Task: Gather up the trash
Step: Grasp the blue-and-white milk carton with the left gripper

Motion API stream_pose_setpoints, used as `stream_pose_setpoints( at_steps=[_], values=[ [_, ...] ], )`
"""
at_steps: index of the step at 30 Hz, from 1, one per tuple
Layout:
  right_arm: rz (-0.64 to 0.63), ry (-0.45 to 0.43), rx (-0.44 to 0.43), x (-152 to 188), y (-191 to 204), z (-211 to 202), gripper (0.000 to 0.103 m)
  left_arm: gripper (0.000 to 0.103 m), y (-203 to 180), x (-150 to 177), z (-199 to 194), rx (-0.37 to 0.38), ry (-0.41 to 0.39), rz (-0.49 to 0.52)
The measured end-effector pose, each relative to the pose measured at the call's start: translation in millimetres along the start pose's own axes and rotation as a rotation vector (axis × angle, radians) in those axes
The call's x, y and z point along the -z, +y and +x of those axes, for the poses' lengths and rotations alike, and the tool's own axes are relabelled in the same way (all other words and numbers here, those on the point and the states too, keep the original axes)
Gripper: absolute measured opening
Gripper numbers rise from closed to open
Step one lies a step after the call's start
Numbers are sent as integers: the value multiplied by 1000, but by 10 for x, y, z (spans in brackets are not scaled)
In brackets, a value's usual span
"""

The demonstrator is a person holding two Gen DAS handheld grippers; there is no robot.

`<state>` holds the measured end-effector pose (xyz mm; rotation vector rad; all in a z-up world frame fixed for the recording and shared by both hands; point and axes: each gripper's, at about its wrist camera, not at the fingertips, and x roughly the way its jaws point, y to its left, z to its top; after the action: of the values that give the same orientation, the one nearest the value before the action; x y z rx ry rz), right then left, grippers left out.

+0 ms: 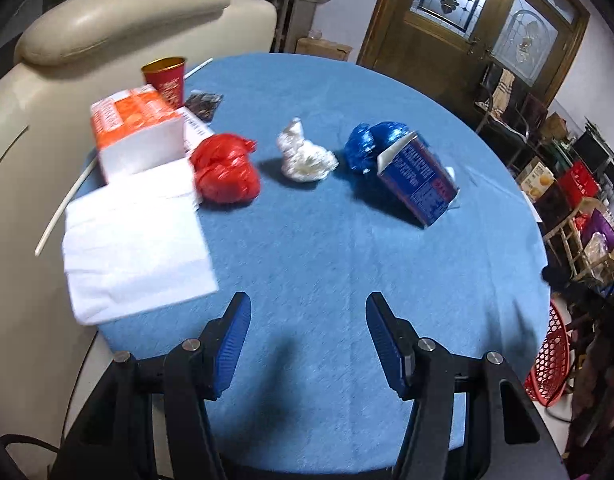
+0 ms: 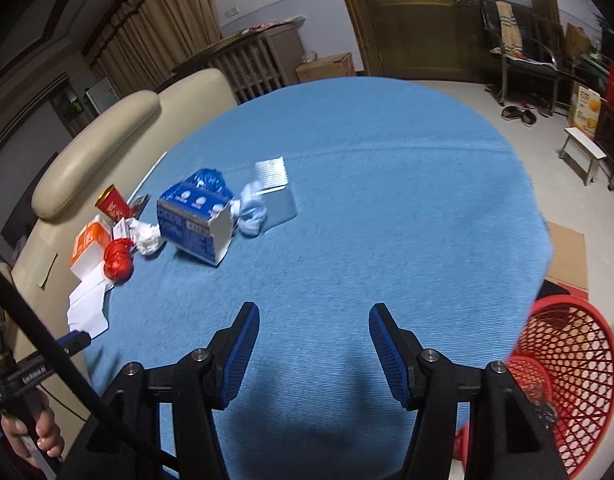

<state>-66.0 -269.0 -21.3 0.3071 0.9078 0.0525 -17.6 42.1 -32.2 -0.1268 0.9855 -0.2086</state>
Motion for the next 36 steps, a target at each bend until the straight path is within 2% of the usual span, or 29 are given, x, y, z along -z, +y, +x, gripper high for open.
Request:
stream_pose_setpoints(
  at_steps=[6, 13, 17, 21, 22, 25, 28, 33, 36],
  values=[
    [17, 23, 1, 59, -11, 145, 62, 61, -334, -482, 113, 29, -38, 32],
    [39, 15, 5, 78, -166, 8, 62, 61, -859, -1161, 465, -12, -92, 70],
    [64, 17, 4, 104, -270, -24, 62, 61, -1035, -1360, 744, -56, -80, 92],
    [77, 19, 3, 124, -343, -44, 62, 58, -1128, -1353, 914, -40, -50, 118],
    [80, 21, 2, 127, -351, -46, 62, 48, -1134, -1337, 942, -31, -39, 118],
    [91, 27, -5, 137, -375, -19, 62, 30, -1140, -1295, 991, 7, -3, 123],
    [88, 32, -9, 144, -355, 6, 62, 26, -1167, -1197, 969, 9, 3, 166],
    [78, 28, -13, 118, -316, 23, 62, 23, -1163, -1031, 807, 68, -2, 213],
    [77, 26, -13, 107, -301, 36, 62, 23, -1166, -879, 707, 77, -10, 257]
  ],
)
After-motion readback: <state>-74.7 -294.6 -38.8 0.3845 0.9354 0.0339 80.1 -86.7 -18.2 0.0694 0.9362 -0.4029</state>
